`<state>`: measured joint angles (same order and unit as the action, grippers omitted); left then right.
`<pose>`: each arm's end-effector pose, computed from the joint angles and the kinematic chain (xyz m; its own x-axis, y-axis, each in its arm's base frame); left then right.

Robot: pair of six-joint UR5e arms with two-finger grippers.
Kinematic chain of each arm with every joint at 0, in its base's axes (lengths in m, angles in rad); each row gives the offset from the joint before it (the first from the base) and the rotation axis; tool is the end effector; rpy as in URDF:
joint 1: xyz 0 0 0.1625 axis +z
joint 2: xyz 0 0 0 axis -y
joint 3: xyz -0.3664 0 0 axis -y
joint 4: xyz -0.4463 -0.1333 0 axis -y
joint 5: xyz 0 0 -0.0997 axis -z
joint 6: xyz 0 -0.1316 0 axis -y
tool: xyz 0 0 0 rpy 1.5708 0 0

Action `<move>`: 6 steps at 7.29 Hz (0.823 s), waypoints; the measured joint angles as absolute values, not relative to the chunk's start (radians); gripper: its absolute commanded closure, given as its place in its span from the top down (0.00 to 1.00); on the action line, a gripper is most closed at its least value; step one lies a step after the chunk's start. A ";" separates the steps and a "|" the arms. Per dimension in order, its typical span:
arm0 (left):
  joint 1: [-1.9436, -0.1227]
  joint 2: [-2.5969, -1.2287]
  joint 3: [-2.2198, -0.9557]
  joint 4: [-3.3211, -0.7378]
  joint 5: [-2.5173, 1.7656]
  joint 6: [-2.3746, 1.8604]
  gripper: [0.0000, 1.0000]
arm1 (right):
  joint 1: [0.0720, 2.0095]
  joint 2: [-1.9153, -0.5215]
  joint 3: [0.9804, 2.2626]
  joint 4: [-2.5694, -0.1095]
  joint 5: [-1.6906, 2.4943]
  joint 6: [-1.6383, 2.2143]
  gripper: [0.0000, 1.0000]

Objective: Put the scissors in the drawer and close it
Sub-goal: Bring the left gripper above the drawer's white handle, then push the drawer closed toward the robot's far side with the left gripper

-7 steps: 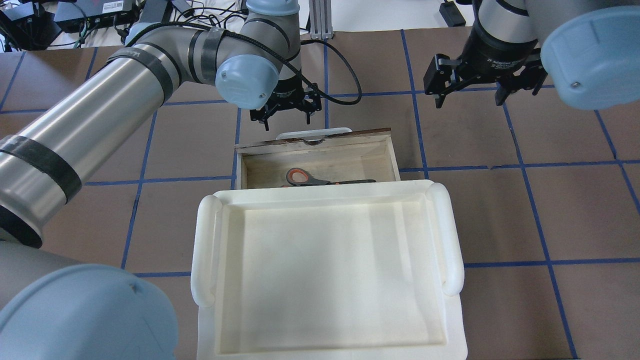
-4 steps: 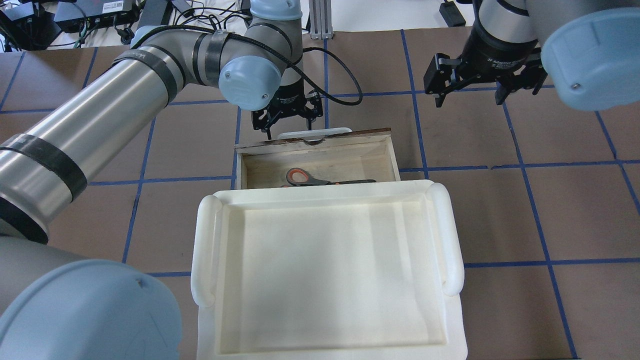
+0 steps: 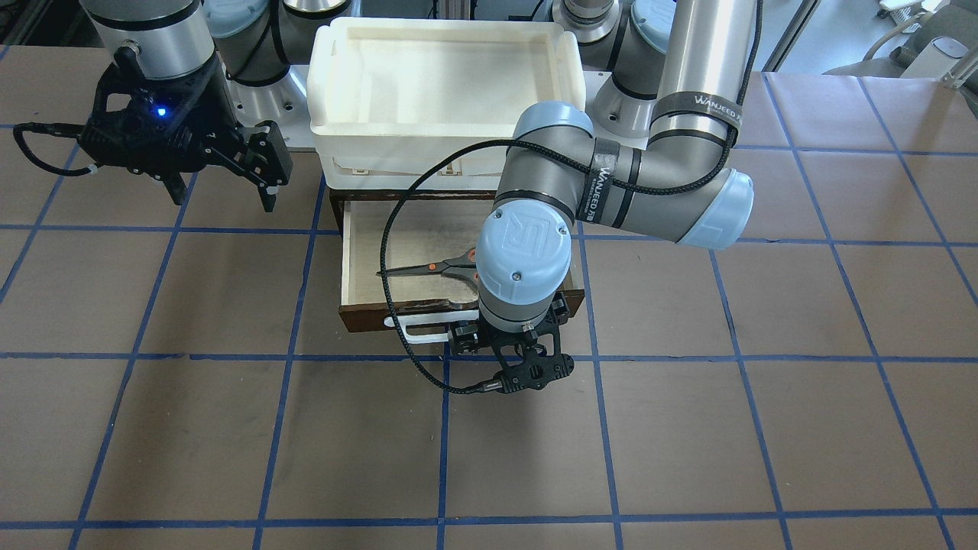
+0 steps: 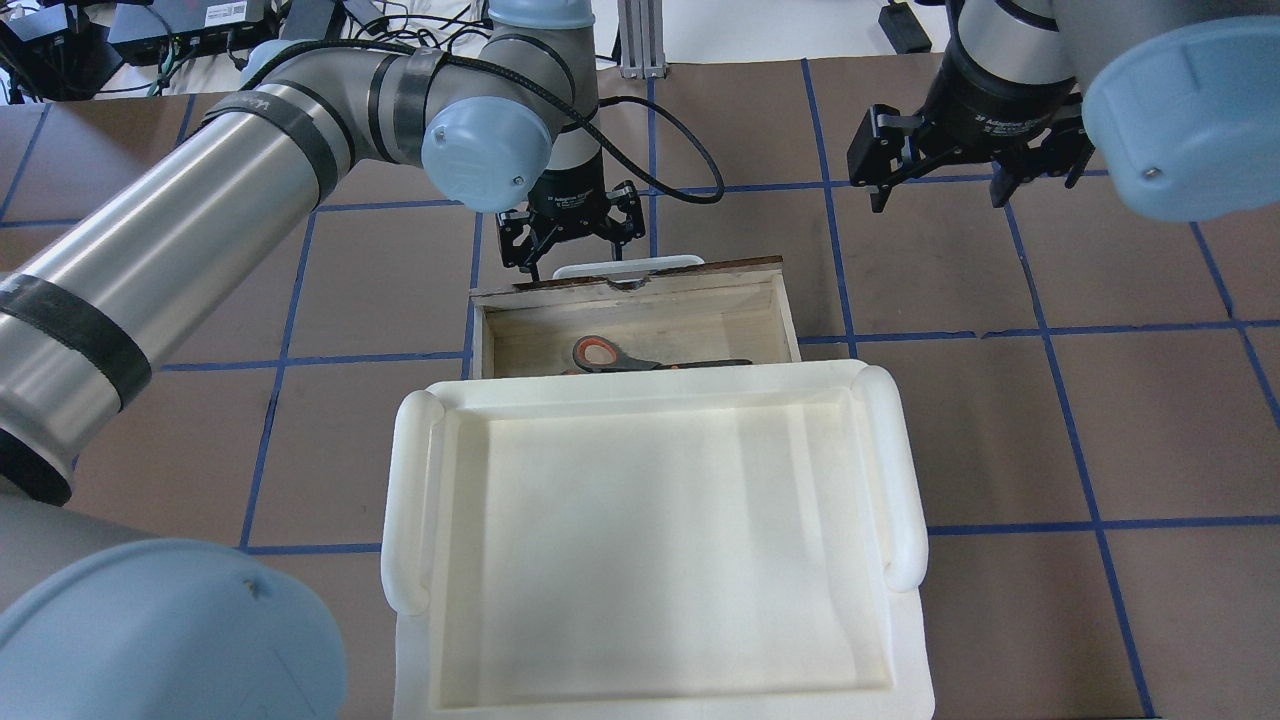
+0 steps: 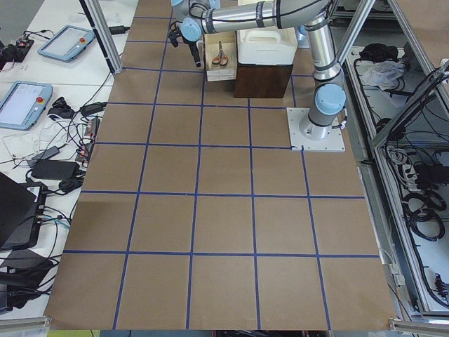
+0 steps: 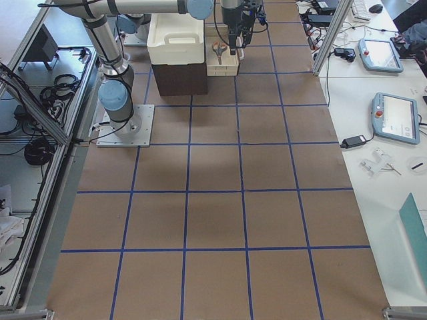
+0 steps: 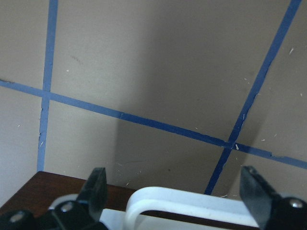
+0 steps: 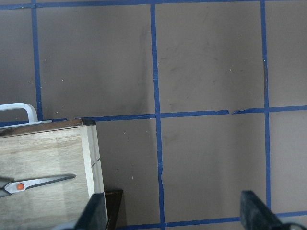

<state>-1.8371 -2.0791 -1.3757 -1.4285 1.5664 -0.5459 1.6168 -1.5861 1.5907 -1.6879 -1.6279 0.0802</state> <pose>-0.3078 -0.6196 0.1984 -0.9593 -0.2693 -0.0846 -0.2793 0.9488 0.1476 0.1512 -0.5481 0.4074 -0.9981 0.0401 0.0475 0.0344 0.9926 -0.1165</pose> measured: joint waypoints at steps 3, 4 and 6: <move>-1.836 -2.067 -1.383 -1.465 1.553 -0.544 1.00 | 1.617 -1.585 1.591 -1.709 -1.626 0.079 1.00; -1.835 -2.063 -1.383 -1.474 1.553 -0.540 1.00 | 1.617 -1.585 1.591 -1.711 -1.626 0.079 1.00; -1.835 -2.051 -1.387 -1.507 1.556 -0.526 1.00 | 1.617 -1.585 1.591 -1.713 -1.628 0.077 1.00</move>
